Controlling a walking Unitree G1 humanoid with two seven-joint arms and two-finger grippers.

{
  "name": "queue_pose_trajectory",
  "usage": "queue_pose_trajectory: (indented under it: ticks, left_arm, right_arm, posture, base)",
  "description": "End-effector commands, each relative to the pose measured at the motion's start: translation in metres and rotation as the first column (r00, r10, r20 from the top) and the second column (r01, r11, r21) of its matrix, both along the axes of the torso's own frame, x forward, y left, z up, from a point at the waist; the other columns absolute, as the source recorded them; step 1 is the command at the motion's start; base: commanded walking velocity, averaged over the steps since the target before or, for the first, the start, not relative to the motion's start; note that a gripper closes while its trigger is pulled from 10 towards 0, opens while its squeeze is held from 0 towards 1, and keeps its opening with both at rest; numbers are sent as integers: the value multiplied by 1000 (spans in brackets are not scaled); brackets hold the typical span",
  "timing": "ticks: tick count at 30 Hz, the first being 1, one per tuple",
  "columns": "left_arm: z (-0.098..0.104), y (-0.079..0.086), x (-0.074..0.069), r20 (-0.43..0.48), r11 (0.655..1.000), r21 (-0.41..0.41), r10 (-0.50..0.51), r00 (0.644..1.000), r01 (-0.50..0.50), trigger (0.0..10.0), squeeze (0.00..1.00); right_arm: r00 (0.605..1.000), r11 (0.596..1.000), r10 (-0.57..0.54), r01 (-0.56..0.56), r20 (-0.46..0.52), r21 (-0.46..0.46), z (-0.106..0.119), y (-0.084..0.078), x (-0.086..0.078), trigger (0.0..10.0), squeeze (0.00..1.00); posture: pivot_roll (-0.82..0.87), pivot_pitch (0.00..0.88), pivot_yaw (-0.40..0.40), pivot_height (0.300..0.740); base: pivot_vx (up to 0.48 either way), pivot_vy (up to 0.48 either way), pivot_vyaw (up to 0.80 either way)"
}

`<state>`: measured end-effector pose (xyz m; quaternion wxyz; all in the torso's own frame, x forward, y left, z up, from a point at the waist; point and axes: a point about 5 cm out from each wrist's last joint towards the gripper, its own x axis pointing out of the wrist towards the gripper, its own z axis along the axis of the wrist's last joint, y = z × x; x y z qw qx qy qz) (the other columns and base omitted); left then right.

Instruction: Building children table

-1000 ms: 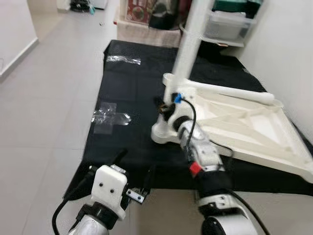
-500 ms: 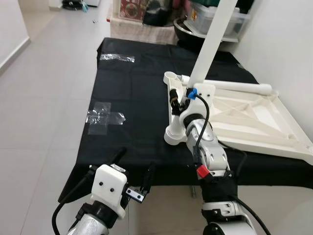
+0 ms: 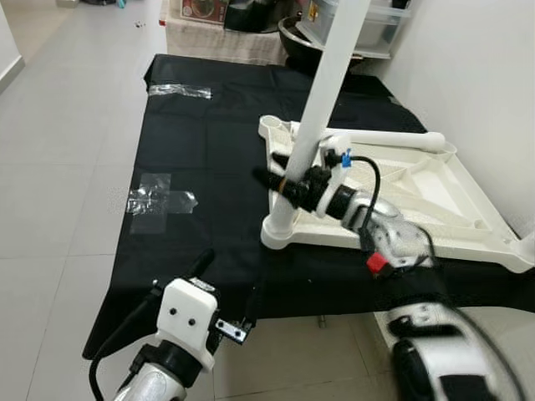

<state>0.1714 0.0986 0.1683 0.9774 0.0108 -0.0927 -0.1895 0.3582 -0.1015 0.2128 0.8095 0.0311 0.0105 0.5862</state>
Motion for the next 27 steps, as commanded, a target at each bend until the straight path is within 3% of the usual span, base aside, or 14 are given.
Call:
queue_pose_trajectory:
  ticks: [1,3,4,6,7,16,18,20,22,23,24,25,26,27]
  left_arm:
    - [-3,-2,-1,-21,1000,2,-2,1000,2,10000,0]
    - [-3,-2,-1,-21,1000,2,-2,1000,2,10000,0]
    - [-3,-2,-2,-22,1000,1,-2,1000,2,10000,0]
    - [-3,-3,-2,-22,1000,1,-3,1000,3,10000,0]
    - [-3,-3,-2,-23,1000,1,-2,1000,2,10000,0]
    - [-4,-2,-1,-25,1000,3,4,1000,-4,10000,0]
    - [-5,-2,-1,-25,1000,3,4,1000,-3,10000,0]
    - [-5,-2,-1,-25,1000,5,1,1000,-1,10000,0]
    - [-5,-2,-1,-25,1000,5,1,1000,-1,10000,0]
    - [-6,-2,0,-26,1000,6,0,1000,0,10000,0]
    - [-6,-2,0,-26,1000,6,0,1000,0,10000,0]
    - [-6,-1,0,-26,1000,7,0,1000,0,10000,0]
    - [-6,-1,0,-25,1000,9,1,1000,-1,10000,0]
    - [-6,-1,0,-25,1000,9,1,1000,-1,10000,0]
  right_arm:
    - [987,985,153,-156,-48,-69,-14,18,-7,10000,0]
    - [985,982,165,-169,-47,-86,-15,22,-4,10000,0]
    - [985,981,168,-171,-46,-93,-15,26,-2,7490,0]
    - [985,980,169,-172,-39,-97,-15,28,0,7490,0]
    - [991,988,128,-130,-30,-84,-15,31,3,0,0]
    - [997,997,-79,79,0,-2,-12,30,12,0,0]
    - [963,962,-271,271,0,15,-13,24,19,0,0]
    - [797,797,-604,604,16,11,-16,8,28,0,0]
    - [797,797,-604,604,16,11,-16,8,28,0,0]
    - [654,654,-756,757,21,-8,-19,-3,29,0,0]
    - [654,654,-756,757,21,-8,-19,-3,29,0,0]
    - [504,503,-864,864,6,-30,-24,-12,26,0,0]
    - [256,258,-966,964,-45,-60,-33,-16,9,0,0]
    - [256,258,-966,964,-45,-60,-33,-16,9,0,0]
  posture:
    - [151,110,-193,740]
    - [151,111,-194,740]
    - [154,112,-193,740]
    - [154,112,-193,740]
    - [154,110,-198,740]
    - [149,106,-198,740]
    - [143,100,-195,740]
    - [139,99,-192,740]
    - [139,99,-192,740]
    - [135,95,-192,740]
    - [135,95,-192,740]
    - [135,92,-195,740]
    - [140,85,-195,740]
    - [140,85,-195,740]
  base:
    - [0,0,0]
    - [0,0,0]
    - [0,0,0]
    - [0,0,0]
    - [0,0,0]
    - [0,0,0]
    - [0,0,0]
    - [0,0,0]
    - [0,0,0]
    - [0,0,0]
    - [0,0,0]
    - [0,0,0]
    - [0,0,0]
    - [0,0,0]
